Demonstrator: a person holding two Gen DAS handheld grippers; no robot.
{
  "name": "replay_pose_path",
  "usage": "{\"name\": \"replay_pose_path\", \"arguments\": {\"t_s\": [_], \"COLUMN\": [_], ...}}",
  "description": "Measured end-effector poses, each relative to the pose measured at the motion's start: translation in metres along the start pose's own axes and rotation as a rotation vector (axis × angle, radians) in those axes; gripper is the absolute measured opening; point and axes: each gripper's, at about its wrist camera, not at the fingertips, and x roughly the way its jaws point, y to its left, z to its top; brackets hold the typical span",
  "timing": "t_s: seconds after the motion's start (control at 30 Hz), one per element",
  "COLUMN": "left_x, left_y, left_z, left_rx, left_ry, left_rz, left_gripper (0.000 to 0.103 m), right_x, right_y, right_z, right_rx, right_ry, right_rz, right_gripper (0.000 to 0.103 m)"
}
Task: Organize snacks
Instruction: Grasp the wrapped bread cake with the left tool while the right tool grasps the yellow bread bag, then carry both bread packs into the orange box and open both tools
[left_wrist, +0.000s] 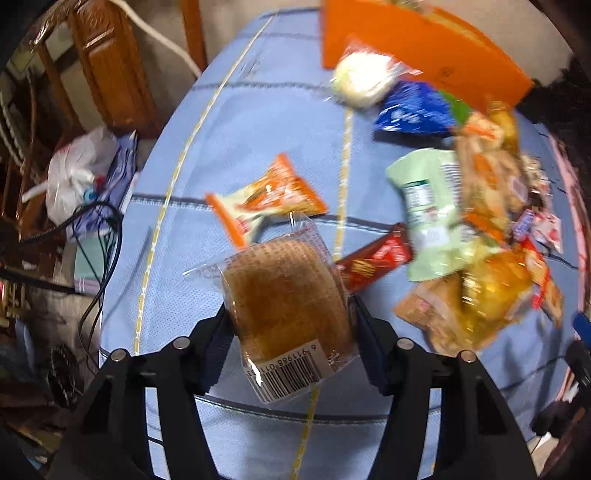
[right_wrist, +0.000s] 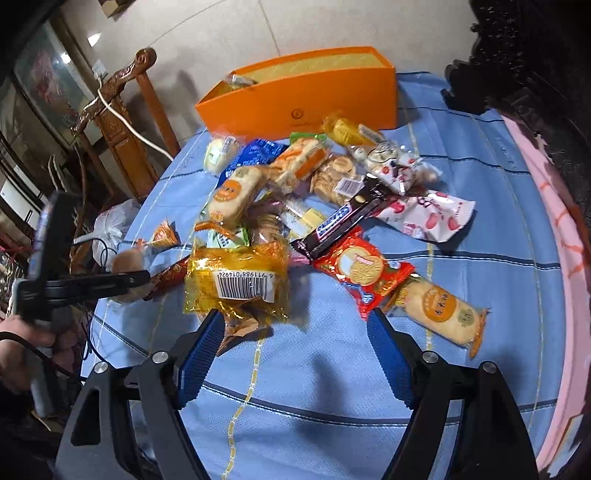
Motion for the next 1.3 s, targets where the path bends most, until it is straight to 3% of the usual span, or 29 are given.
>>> {"name": "replay_pose_path", "arguments": {"t_s": [0.27,0.4,0.53,0.67,0.8,0.83,0.9,0.93,1.2,1.3], "left_x": [-0.027,-0.027,-0.024,-0.023,-0.02,-0.02,-0.019,-0.019,-0.029,-0.036], "left_y": [-0.013,-0.004,0.009,0.013,0.017,0.018,0.021,0.021,0.018,0.015], "left_z": [-0.002,-0.003,-0.001,0.001,0.003,0.003,0.005,0.005,0.011,0.015], "left_rx": [0.053,0.03,0.01,0.013,0.005,0.006,0.001,-0.002,0.027,0.034], "left_ry": [-0.039,-0.034,-0.036,-0.042,-0.037,-0.037,-0.036,-0.035,-0.08,-0.101], "left_rz": [-0.037,-0.029,-0.03,-0.02,-0.02,-0.017,-0.019,-0.022,-0.042,-0.069], "left_gripper": [0.059,0.059,0.059,0.059,0.059,0.059,0.059,0.059,0.059,0.059], "right_x": [0.04,0.053,0.078,0.087,0.1,0.102,0.106,0.103,0.047,0.028], "right_y": [0.044,0.053,0.054,0.058,0.063,0.064,0.067,0.067,0.044,0.021], "right_z": [0.019,0.028,0.027,0.028,0.03,0.03,0.03,0.03,0.028,0.021], "right_rx": [-0.096,-0.056,-0.036,-0.016,-0.013,-0.016,-0.034,-0.045,-0.024,-0.007], "right_ry": [0.041,0.051,0.126,0.12,0.143,0.147,0.172,0.166,0.106,0.085], "right_rz": [0.023,0.038,0.008,0.01,0.013,0.015,0.016,0.017,0.064,0.013], "right_gripper": [0.085,0.089,0.09,0.097,0.096,0.094,0.068,0.064,0.057,0.057]}}
